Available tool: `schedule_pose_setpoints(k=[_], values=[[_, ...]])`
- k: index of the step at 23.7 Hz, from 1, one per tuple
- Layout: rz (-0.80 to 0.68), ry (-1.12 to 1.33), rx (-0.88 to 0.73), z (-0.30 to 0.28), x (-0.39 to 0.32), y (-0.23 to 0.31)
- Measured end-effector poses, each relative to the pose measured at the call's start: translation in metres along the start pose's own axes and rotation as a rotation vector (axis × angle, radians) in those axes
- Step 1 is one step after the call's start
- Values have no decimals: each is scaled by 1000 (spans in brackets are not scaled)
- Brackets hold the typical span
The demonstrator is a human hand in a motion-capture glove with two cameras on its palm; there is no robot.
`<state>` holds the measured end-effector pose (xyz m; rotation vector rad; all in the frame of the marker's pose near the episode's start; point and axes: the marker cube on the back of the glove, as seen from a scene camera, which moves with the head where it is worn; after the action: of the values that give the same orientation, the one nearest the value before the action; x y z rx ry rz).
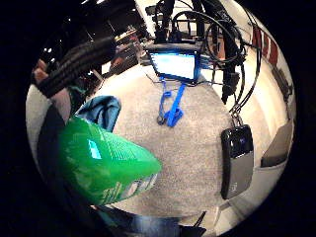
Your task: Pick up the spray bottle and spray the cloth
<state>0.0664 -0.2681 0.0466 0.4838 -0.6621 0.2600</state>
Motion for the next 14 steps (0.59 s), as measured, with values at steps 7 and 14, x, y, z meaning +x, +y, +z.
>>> schedule_pose_setpoints(k=[7,14], values=[[-24,2,-31,-9,1,17],[-2,-187,-61,-13,15,24]])
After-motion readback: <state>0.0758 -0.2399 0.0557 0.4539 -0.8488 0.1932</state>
